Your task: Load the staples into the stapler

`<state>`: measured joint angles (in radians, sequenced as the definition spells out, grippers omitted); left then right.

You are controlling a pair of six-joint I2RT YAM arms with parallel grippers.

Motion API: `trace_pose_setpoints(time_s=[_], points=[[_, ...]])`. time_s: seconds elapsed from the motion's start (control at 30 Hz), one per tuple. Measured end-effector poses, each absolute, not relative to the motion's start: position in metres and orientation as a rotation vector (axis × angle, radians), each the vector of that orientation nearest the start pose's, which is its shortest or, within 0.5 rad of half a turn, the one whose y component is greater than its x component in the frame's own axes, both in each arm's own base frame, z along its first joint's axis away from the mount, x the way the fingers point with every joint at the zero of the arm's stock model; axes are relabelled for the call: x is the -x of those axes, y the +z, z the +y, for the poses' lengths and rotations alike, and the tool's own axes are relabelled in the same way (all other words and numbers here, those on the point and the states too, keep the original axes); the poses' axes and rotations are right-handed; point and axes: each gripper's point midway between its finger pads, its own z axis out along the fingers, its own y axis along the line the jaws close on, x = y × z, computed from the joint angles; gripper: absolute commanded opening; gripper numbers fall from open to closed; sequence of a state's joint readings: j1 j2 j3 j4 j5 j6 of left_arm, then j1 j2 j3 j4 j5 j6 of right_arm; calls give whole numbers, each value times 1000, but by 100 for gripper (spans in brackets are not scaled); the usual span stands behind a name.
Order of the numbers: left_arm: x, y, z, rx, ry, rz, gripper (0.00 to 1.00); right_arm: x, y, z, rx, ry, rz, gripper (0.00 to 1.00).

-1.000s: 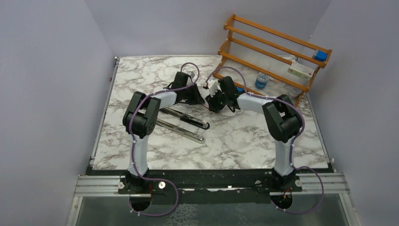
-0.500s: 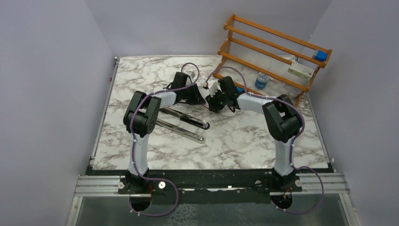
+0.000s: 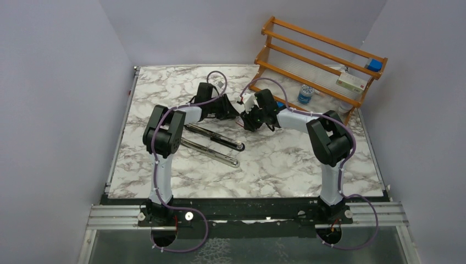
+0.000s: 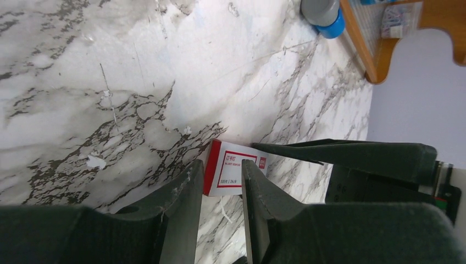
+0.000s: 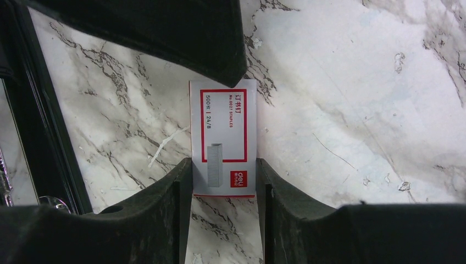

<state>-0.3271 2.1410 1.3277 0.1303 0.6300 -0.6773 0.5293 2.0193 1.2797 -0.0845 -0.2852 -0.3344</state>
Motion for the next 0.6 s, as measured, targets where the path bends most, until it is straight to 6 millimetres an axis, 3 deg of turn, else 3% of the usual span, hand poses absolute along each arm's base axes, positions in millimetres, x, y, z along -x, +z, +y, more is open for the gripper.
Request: trace_pose_setpoints(time_s=[0.6], points=[[-437,43,-286,116,-1348,2377,32,-408,23,281,1124,435,2115,44]])
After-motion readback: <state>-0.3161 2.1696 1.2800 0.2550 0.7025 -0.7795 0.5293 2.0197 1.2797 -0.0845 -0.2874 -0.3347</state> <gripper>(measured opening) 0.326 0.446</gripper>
